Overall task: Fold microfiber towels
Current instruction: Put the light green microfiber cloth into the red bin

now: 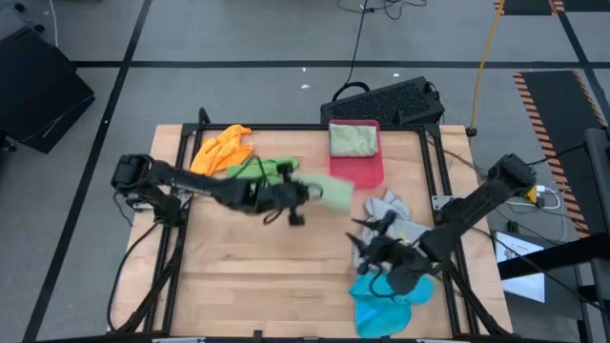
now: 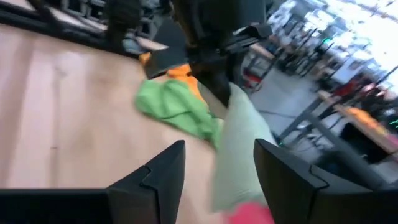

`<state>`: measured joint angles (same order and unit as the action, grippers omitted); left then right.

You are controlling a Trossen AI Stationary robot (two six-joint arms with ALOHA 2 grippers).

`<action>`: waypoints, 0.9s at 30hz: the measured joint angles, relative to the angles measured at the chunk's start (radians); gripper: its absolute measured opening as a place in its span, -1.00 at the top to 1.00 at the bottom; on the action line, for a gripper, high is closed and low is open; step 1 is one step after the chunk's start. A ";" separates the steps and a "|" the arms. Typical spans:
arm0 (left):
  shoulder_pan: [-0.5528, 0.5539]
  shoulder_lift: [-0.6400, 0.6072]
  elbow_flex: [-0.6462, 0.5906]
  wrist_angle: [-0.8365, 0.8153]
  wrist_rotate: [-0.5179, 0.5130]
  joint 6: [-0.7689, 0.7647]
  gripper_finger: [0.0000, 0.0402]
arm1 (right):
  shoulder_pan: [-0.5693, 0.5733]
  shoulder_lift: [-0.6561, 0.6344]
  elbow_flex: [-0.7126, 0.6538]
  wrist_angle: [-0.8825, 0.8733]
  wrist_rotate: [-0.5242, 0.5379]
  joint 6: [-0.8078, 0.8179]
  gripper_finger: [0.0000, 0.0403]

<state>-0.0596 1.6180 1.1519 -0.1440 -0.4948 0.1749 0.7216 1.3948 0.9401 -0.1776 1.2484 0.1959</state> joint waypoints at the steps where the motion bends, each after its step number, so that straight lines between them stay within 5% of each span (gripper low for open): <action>1: 0.024 0.005 0.033 -0.001 -0.005 0.015 0.90 | 0.011 -0.032 0.000 -0.037 0.031 0.001 0.08; 7: 0.154 0.070 0.181 0.080 0.005 0.126 0.92 | 0.033 -0.183 0.000 -0.188 0.139 0.001 0.08; 16: 0.250 0.287 0.298 0.185 -0.003 0.119 0.89 | -0.103 -0.296 -0.073 -0.202 0.215 -0.001 0.20; 27: 0.255 0.546 0.488 0.244 -0.044 0.135 0.89 | -0.392 -0.414 -0.175 -0.127 -0.147 -0.003 0.36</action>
<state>0.1951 2.1636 1.6395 0.1004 -0.5384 0.3103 0.3300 0.9808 0.7649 -0.3046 1.1018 0.1932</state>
